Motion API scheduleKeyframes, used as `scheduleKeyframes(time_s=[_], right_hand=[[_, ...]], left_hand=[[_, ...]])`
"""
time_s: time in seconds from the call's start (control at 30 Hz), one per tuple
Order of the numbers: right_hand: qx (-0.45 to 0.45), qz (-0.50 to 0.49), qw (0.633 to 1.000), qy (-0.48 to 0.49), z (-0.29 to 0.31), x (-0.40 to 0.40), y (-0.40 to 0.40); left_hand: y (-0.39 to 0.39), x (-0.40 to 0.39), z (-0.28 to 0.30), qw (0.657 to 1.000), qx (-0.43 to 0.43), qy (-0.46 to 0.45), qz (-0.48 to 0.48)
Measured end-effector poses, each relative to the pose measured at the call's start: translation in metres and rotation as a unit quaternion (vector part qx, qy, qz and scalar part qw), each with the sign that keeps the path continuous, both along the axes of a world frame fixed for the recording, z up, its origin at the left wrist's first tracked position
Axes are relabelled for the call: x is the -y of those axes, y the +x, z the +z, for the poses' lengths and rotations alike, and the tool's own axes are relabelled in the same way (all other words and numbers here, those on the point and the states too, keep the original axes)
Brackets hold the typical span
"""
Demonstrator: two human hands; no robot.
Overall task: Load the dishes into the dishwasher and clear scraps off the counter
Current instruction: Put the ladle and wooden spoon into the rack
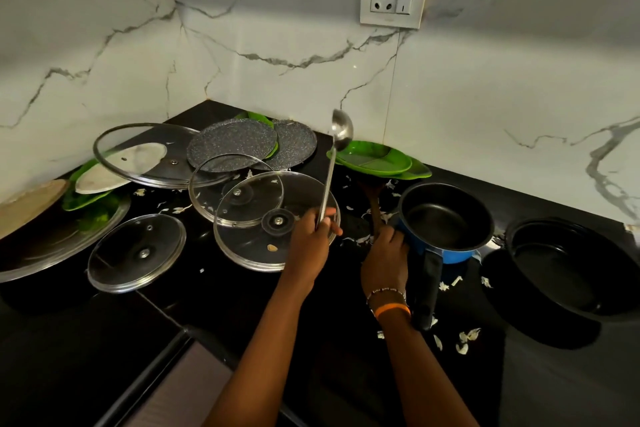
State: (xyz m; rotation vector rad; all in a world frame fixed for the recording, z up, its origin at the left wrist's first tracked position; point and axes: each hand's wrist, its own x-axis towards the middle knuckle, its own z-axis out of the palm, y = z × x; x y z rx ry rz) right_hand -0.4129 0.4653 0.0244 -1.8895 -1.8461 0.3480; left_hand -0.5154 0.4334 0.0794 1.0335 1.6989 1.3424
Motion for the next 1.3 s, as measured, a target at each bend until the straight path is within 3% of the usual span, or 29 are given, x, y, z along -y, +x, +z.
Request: scheduleKeyframes(time_s=[0.27,0.47,0.67,0.8,0.93,1.07,1.2,1.3], right_hand=[[0.05,0.003,0.997,-0.064,0.023,0.007,-0.002],[0.064,0.002,0.993,-0.1,0.039,0.025,-0.001],[0.026,0.002,0.993,-0.116,0.044,0.045,0.003],[-0.012,0.017,0.992,-0.123,0.048,0.069,0.003],[-0.043,0.012,0.996,-0.077,0.055,0.1,-0.002],[-0.093,0.003,0.996,-0.013,0.063,0.132,-0.01],[-0.213,-0.007,0.976,0.036,0.057,0.177,-0.018],[-0.232,-0.032,0.969,0.077,0.047,0.221,-0.019]], left_hand=[[-0.001,0.023,-0.012,0.997,0.004,-0.072,0.015],[-0.006,0.043,-0.013,0.997,-0.021,-0.073,0.009],[-0.013,0.062,-0.017,0.996,-0.051,-0.077,-0.011],[-0.016,0.074,-0.016,0.998,-0.022,-0.064,0.004],[-0.014,0.094,-0.007,0.999,0.031,-0.044,0.006],[-0.022,0.121,-0.002,0.999,0.026,-0.036,-0.026],[-0.03,0.158,-0.003,0.997,-0.009,-0.038,-0.064],[-0.028,0.194,-0.003,0.996,-0.017,-0.012,-0.088]])
